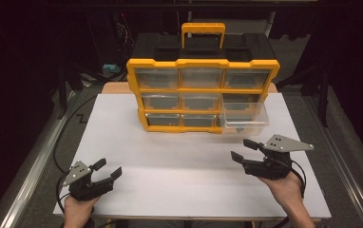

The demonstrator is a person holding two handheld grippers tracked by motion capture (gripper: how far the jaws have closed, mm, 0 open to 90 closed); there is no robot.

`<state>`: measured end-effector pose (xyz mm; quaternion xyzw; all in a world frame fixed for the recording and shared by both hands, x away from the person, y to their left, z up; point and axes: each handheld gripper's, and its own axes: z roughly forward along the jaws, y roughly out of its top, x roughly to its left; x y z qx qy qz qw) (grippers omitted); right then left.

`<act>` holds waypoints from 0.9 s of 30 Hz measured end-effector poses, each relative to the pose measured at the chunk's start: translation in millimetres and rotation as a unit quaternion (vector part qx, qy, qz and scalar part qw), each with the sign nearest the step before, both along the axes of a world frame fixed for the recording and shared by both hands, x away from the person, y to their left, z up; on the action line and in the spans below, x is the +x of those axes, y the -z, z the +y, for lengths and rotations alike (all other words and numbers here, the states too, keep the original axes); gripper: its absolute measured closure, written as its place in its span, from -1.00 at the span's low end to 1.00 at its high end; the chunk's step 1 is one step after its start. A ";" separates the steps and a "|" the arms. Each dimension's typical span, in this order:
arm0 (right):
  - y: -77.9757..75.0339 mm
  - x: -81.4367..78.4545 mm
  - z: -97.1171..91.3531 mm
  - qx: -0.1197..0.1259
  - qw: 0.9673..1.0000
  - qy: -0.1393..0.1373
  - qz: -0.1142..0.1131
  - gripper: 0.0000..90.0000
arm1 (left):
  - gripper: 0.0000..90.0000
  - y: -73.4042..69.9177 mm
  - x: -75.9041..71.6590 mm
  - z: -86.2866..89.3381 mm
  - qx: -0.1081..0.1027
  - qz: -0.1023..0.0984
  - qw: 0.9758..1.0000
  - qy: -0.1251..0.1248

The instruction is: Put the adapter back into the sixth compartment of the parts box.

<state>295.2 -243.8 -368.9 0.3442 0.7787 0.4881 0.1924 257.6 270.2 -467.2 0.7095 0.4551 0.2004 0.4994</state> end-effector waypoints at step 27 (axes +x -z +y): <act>39.3 -6.5 -16.8 0.005 0.999 0.030 0.010 -0.22 | -0.41 -0.1 -0.2 -0.2 0.001 -0.001 1.000 0.000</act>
